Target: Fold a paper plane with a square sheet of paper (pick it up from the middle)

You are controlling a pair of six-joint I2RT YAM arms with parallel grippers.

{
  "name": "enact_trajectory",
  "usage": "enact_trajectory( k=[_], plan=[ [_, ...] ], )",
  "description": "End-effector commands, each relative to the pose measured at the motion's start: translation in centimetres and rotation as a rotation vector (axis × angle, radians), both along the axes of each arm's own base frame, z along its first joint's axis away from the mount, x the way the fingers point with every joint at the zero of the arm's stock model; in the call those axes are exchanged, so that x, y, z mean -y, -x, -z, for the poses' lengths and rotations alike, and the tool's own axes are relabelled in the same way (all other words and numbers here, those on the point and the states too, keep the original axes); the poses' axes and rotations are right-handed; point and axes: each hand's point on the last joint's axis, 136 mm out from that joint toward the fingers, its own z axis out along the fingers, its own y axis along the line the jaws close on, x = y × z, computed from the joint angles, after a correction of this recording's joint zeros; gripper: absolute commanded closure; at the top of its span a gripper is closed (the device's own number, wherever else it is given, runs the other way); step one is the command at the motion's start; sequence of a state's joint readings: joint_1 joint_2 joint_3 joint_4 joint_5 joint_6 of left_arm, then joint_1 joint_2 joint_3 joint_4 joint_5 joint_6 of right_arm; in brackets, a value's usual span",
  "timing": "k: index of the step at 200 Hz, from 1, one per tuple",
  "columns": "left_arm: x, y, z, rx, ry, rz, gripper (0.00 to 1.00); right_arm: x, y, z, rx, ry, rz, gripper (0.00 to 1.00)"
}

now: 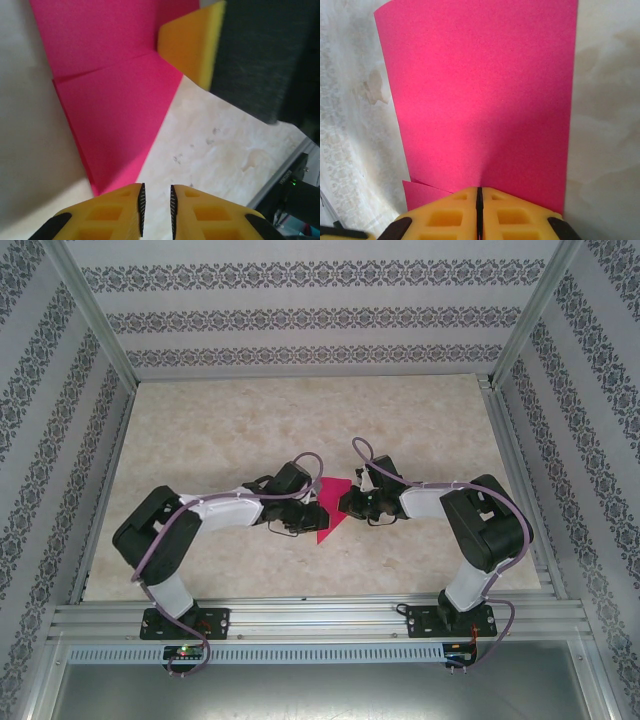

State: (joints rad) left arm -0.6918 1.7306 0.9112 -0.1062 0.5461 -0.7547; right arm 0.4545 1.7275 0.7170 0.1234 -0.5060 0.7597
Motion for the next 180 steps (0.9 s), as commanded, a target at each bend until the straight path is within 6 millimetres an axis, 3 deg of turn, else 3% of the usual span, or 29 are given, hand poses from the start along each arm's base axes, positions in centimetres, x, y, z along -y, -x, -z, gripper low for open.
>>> enact_trajectory(
  k=[1,46,67,87,129,180],
  plan=[
    [0.0,-0.9,1.4,0.014,-0.037,0.015,0.77,3.0,2.2,4.0,-0.110,0.166,0.055,0.89],
    [-2.7,0.9,5.4,-0.046,-0.176,0.023,0.82,1.5,0.3,0.2,-0.015,0.095,0.022,0.87],
    [-3.6,1.4,6.1,-0.056,-0.216,0.023,0.83,0.7,-0.4,-2.5,0.048,0.032,0.018,0.86],
    [-3.7,1.5,6.2,-0.056,-0.216,0.019,0.84,-0.3,0.2,-4.1,0.082,-0.025,-0.004,0.88],
    [-3.2,1.0,5.7,-0.043,-0.204,0.022,0.86,-1.7,2.8,-3.3,0.062,-0.036,-0.018,0.96],
    [-3.3,0.9,5.9,-0.045,-0.212,0.019,0.87,-4.3,4.6,-1.9,0.025,-0.070,-0.058,0.96]
  ],
)
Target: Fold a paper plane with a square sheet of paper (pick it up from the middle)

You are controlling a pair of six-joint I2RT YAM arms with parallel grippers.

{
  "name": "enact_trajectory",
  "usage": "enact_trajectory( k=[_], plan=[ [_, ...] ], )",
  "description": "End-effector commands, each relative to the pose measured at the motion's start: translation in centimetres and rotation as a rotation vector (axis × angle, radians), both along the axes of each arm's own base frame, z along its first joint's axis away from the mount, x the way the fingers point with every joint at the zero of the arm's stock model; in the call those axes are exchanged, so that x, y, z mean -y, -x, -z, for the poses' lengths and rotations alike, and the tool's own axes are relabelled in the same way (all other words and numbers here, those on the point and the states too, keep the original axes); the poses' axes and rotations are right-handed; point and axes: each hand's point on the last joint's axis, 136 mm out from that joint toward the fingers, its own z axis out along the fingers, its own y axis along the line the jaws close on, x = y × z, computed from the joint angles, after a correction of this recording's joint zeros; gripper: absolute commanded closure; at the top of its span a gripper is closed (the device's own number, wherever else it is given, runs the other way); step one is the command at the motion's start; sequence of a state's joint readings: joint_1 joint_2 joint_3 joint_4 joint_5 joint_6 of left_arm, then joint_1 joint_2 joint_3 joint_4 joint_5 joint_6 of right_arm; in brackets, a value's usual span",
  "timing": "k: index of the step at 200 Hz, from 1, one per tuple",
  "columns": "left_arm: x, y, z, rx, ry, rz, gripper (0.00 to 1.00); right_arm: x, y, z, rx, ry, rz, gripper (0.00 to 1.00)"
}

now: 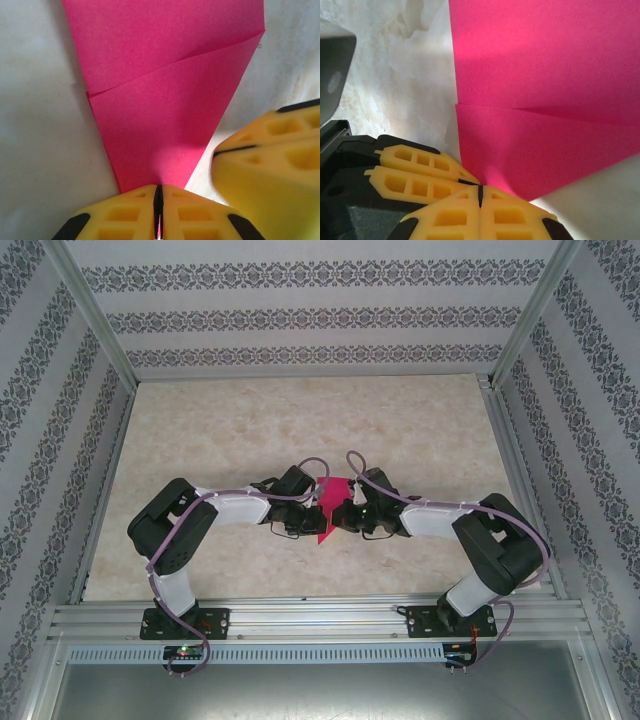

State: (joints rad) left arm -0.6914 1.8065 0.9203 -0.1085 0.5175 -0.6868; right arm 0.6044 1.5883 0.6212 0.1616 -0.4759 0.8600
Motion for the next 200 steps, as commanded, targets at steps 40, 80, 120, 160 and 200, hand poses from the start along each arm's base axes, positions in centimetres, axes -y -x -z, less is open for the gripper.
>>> enact_trajectory(
  k=[40,80,120,160,200],
  plan=[
    [-3.3,1.3,3.6,-0.048,-0.162,-0.023,0.88,0.6,0.1,3.6,-0.041,0.088,0.035,0.96],
    [-3.7,1.4,3.7,-0.048,-0.181,-0.029,0.89,2.8,-0.3,4.8,-0.048,0.124,0.096,0.96],
    [-4.4,1.7,4.1,-0.041,-0.214,-0.017,0.90,3.9,-2.1,4.0,-0.028,0.104,0.126,0.94],
    [-4.5,1.8,4.5,-0.047,-0.219,-0.011,0.90,5.4,-4.0,3.3,-0.021,0.108,0.152,0.92],
    [-4.6,2.4,4.9,-0.059,-0.222,0.017,0.90,8.0,-5.5,4.1,-0.026,0.128,0.230,0.91]
  ],
)
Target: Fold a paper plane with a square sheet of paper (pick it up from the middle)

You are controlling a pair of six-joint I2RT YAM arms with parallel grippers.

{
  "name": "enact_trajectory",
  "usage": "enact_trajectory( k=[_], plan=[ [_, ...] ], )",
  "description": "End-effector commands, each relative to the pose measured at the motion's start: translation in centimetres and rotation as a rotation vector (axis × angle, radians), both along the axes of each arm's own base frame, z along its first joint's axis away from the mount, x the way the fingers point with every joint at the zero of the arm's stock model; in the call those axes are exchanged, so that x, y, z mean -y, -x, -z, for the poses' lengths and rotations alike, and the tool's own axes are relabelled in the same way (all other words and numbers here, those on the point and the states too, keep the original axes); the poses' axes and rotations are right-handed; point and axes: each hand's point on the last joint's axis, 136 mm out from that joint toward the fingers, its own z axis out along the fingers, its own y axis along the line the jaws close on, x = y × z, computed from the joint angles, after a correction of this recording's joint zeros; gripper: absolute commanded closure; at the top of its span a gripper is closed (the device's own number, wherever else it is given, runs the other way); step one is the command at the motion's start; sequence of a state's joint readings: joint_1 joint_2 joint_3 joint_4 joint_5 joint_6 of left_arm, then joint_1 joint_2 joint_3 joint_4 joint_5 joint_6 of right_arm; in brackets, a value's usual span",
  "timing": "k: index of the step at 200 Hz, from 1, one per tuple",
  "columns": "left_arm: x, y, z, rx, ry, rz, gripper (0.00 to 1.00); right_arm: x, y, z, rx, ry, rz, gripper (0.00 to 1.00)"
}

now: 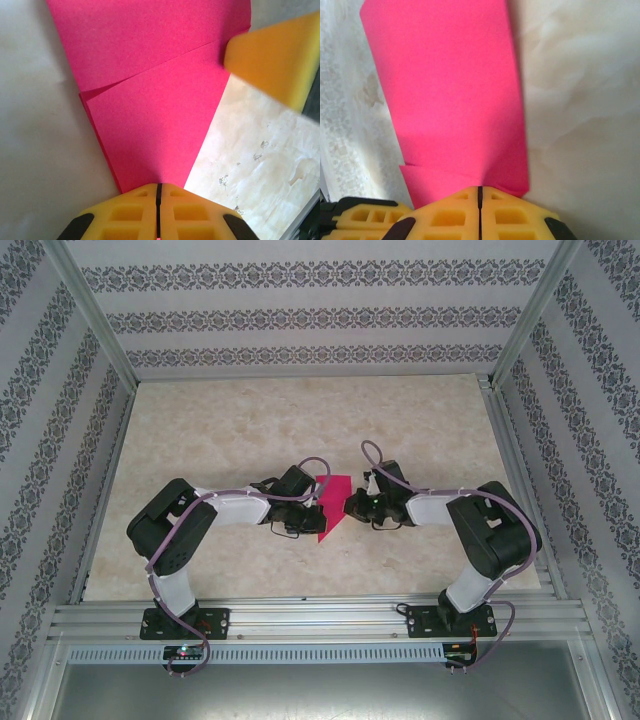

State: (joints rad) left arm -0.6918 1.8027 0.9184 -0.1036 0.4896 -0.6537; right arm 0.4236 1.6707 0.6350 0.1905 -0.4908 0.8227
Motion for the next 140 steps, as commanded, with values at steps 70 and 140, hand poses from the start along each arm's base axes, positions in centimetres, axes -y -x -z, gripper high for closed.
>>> enact_trajectory(
  k=[70,140],
  plan=[
    [-4.8,3.1,5.1,-0.099,-0.215,0.003,0.90,4.9,-3.1,0.3,0.020,0.067,0.126,0.90],
    [-4.5,3.0,4.4,-0.087,-0.212,0.033,0.90,2.0,-1.8,-4.6,0.125,-0.051,0.024,0.87]
  ],
)
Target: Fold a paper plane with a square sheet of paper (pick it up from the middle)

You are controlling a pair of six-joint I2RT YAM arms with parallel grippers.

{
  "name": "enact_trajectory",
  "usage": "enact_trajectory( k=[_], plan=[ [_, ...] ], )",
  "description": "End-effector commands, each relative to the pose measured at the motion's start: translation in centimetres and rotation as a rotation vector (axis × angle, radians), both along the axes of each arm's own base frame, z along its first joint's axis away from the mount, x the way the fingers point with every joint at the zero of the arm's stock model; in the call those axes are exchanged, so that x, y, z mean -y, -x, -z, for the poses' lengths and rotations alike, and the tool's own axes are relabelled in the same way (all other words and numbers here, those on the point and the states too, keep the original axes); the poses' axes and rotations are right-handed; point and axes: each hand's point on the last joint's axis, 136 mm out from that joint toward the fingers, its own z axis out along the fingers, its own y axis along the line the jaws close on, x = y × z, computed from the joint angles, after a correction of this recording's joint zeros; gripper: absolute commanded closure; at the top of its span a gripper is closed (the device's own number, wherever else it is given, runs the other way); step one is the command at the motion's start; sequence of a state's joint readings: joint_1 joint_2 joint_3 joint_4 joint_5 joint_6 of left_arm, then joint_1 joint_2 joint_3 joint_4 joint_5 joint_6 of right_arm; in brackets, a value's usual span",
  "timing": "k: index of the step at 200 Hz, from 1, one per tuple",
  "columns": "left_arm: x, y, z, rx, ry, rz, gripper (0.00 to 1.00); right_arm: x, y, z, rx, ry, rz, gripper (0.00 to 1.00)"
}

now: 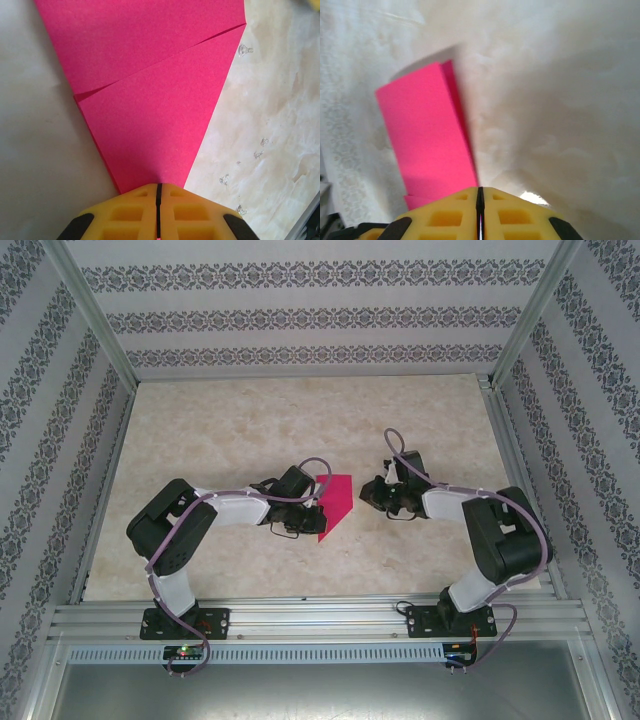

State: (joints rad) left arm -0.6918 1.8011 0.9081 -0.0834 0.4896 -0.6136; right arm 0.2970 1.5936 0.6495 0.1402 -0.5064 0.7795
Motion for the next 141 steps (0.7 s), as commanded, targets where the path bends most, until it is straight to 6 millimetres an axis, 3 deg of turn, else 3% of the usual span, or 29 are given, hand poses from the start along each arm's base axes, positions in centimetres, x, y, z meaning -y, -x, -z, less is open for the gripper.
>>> enact_trajectory(
  k=[1,38,141],
  plan=[
    [-4.6,3.0,4.3,-0.116,-0.218,-0.001,0.90,-1.7,0.9,-2.2,0.068,-0.036,-0.067,0.87],
    [-4.4,2.9,4.2,-0.124,-0.225,0.010,0.90,-4.3,2.0,-2.9,0.070,-0.056,-0.147,0.87],
    [-4.0,2.5,3.7,-0.097,-0.218,0.047,0.90,-6.7,2.9,-1.3,0.025,-0.075,-0.197,0.87]
  ],
)
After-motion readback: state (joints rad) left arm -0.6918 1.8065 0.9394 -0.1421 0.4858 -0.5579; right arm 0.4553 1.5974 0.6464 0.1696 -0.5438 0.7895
